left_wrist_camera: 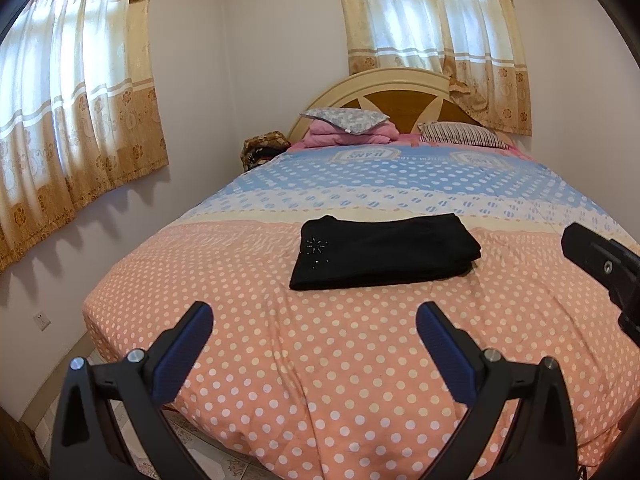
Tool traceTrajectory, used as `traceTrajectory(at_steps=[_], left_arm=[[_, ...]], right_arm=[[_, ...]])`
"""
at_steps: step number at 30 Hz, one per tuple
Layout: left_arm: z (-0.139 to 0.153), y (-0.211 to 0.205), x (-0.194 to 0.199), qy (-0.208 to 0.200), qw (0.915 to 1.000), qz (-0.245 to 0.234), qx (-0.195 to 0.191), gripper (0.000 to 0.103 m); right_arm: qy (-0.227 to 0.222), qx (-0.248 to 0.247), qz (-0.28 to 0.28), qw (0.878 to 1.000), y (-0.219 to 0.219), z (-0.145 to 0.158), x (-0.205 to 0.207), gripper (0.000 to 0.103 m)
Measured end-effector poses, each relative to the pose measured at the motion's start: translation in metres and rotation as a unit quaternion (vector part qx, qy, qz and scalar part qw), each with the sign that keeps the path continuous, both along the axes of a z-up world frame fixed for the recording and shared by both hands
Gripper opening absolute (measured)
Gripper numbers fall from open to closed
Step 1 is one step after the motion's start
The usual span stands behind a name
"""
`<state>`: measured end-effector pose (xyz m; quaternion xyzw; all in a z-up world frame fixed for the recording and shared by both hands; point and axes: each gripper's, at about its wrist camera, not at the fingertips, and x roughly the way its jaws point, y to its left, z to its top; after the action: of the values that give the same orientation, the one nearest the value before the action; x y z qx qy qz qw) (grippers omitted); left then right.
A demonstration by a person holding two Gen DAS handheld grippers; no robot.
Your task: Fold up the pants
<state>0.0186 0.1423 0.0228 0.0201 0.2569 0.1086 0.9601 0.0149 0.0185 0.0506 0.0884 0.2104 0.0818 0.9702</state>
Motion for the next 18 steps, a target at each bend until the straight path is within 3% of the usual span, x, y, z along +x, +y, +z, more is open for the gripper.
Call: traceTrajectory(at_steps=[18], left_arm=[[-0.0024,-0.002,0.0021,0.008,1.0,0.006,0.0,0.103]], right_arm=[[0.002,-0.002,0.001,1.0,0.0016,-0.0006,-0.0008,0.073]])
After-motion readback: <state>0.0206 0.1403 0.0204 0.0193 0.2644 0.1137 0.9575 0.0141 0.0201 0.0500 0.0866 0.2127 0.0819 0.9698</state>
